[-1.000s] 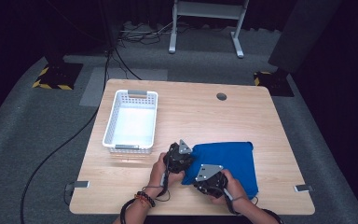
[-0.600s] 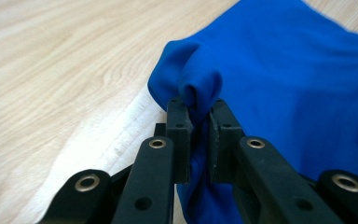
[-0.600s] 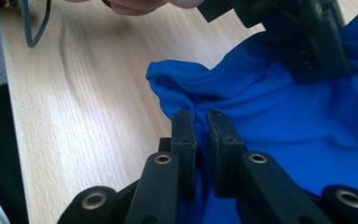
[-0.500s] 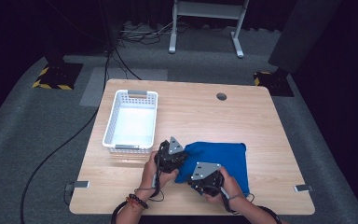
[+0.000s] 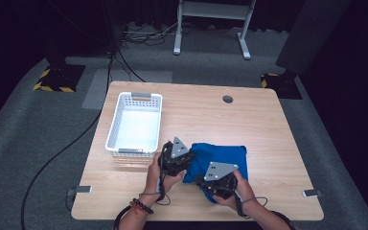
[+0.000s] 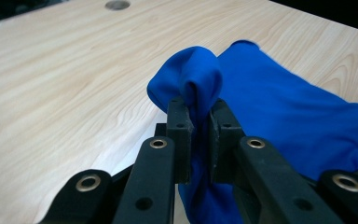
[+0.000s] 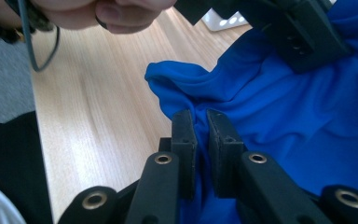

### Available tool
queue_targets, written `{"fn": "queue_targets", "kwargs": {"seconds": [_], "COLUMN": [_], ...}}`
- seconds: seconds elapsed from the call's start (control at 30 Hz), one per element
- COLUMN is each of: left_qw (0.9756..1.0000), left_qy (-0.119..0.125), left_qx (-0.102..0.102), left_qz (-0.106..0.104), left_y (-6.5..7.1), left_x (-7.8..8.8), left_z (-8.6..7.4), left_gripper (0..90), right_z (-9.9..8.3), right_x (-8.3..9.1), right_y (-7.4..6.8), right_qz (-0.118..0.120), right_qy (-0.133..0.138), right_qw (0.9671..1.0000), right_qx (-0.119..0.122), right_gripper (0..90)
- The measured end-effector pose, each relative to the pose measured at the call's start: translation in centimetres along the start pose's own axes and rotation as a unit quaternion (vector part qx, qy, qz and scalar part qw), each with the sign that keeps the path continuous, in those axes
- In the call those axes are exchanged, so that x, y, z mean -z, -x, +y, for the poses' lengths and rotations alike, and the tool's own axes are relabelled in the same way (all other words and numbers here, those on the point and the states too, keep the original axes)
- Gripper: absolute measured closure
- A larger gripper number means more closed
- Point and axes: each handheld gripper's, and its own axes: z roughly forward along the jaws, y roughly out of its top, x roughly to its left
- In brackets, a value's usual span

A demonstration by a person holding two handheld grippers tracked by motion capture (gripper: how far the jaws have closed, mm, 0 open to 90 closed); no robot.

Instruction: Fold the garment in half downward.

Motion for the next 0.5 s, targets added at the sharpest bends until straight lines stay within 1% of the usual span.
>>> {"fn": "queue_targets", "kwargs": {"seconds": [0.1, 0.17, 0.23, 0.27, 0.33, 0.37, 0.5], "left_qw": [0.9999, 0.9997, 0.9993, 0.9992, 0.9992, 0.9991, 0.9986], "left_qy": [-0.001, -0.006, -0.01, -0.011, -0.008, -0.009, -0.019], "left_qx": [-0.01, -0.024, -0.035, -0.038, -0.036, -0.037, -0.045], "left_qz": [-0.007, -0.005, -0.008, -0.009, -0.018, -0.018, -0.021], "left_y": [0.8, 1.4, 2.0, 2.3, 2.6, 2.8, 3.6], "left_x": [-0.8, -1.4, -2.0, -2.2, -2.7, -3.0, -4.4], "left_z": [1.0, 1.9, 2.6, 2.9, 3.4, 3.6, 4.0], "left_gripper": [81.4, 81.4, 81.4, 81.4, 81.4, 81.4, 81.3], "right_z": [-0.4, -0.8, -1.2, -1.4, -1.9, -2.2, -3.3], "right_x": [1.2, 2.0, 2.7, 3.0, 3.7, 3.9, 4.9], "right_y": [0.6, 1.0, 1.3, 1.4, 1.8, 1.9, 2.4], "right_qz": [0.0, -0.003, -0.007, -0.009, -0.013, -0.013, -0.022], "right_qy": [0.009, 0.015, 0.021, 0.023, 0.029, 0.03, 0.035], "right_qw": [0.9998, 0.9996, 0.9993, 0.9991, 0.9986, 0.9983, 0.9973], "right_qx": [-0.016, -0.023, -0.03, -0.035, -0.043, -0.047, -0.061], "right_gripper": [82.8, 82.8, 82.8, 82.8, 82.8, 82.8, 82.8]}}
